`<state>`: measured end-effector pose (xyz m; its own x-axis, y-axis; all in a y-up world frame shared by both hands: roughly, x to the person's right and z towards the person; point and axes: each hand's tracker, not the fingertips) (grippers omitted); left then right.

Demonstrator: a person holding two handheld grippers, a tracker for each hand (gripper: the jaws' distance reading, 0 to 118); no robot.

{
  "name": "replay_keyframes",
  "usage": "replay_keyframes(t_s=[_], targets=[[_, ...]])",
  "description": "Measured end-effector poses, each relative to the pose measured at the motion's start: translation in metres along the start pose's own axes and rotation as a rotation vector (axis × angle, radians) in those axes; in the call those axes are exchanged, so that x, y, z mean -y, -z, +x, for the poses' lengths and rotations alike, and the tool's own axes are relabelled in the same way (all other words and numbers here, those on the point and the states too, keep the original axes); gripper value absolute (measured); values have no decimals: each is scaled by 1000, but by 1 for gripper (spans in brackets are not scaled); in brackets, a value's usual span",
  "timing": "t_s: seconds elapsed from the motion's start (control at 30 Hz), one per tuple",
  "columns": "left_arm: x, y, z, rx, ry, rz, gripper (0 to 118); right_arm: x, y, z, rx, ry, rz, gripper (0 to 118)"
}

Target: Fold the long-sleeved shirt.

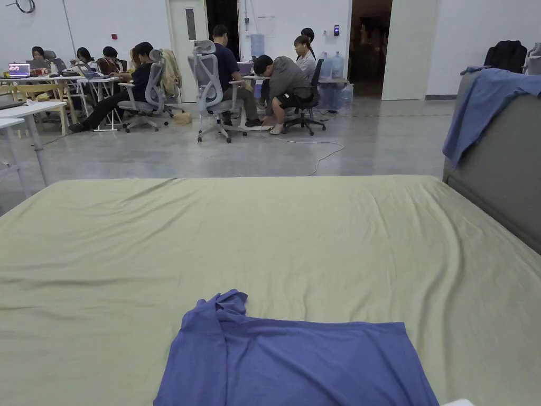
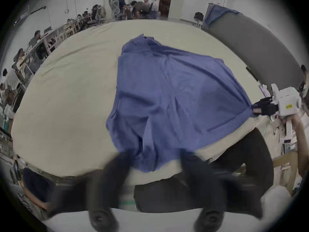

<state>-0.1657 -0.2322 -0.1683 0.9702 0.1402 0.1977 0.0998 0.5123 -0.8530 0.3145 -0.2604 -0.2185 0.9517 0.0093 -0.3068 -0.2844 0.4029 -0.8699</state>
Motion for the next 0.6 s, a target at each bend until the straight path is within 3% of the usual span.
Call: replay_keyframes(t_s=[0.03,0.07,0.17,0.2,0.23,0.27,0.43,0.47,0.5,0.53,0.57,0.6], targets=[[-5,-5,0,9,-4,8,117,-2,-6,1,6,11,5,87],[-17,-17,1,56,-10,120,116,-5,-17,1,-3,36,45,107],[-56,-31,1,12,-28,132,108,-23,-39,1,12,98,164,106],[-72,-34,3,1,9,185,88,-29,-46,1,18,113,194,87],[-91,-33,7,-25,65,230,28,-35,-48,-2,10,104,226,24],[-110,-32,12,-81,92,240,0,-39,-46,-4,30,108,240,0],[-215,4,26,-87,141,290,0,-46,-31,-14,-43,106,208,0],[-240,22,26,-87,147,304,6,-44,-15,-12,-52,100,173,0],[-263,43,26,-94,151,302,36,-43,-10,-13,-55,92,147,0],[-280,57,25,-97,150,291,94,-43,-5,-15,-52,78,121,0],[-299,84,23,-121,151,216,115,-43,0,-16,-53,65,102,0],[-314,108,22,-138,127,183,117,-45,12,-12,-55,65,94,0]])
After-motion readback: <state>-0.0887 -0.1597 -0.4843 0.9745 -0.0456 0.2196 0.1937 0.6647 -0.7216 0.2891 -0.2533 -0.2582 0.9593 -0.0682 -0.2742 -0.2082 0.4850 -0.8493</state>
